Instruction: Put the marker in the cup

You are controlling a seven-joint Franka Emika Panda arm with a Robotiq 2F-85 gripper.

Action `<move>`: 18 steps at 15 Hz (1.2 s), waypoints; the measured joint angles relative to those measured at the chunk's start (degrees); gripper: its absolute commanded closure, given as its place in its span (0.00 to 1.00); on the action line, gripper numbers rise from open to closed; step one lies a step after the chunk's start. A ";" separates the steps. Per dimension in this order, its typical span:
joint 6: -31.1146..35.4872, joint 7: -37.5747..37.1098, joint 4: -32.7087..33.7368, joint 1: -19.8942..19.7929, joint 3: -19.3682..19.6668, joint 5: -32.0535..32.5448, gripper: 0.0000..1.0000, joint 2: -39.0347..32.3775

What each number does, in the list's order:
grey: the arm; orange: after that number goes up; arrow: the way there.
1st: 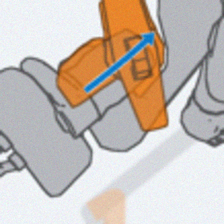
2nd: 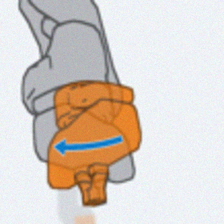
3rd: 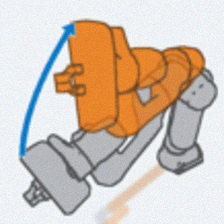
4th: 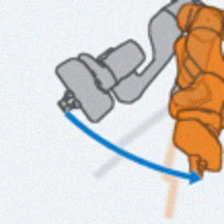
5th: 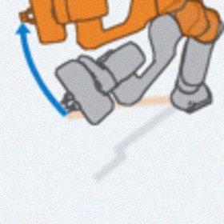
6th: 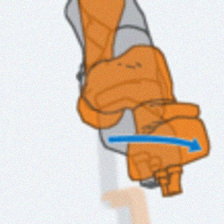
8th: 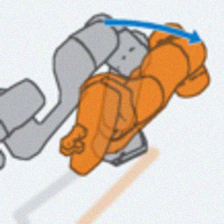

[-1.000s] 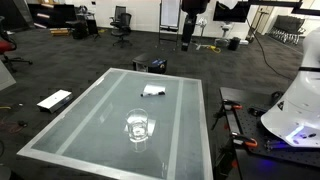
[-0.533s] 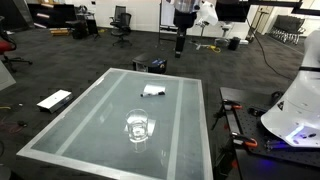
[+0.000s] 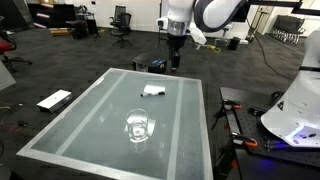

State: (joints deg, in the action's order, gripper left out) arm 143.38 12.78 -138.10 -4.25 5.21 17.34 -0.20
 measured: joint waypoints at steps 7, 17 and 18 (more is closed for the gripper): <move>3.29 7.18 1.90 -0.76 0.27 0.02 0.00 -8.35; 3.46 7.18 2.59 -0.78 0.15 -1.41 0.00 -9.91; 4.10 7.18 2.97 -0.82 0.15 -1.94 0.00 -10.78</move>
State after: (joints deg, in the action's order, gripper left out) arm 147.48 19.96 -135.13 -5.08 5.37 15.41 -10.98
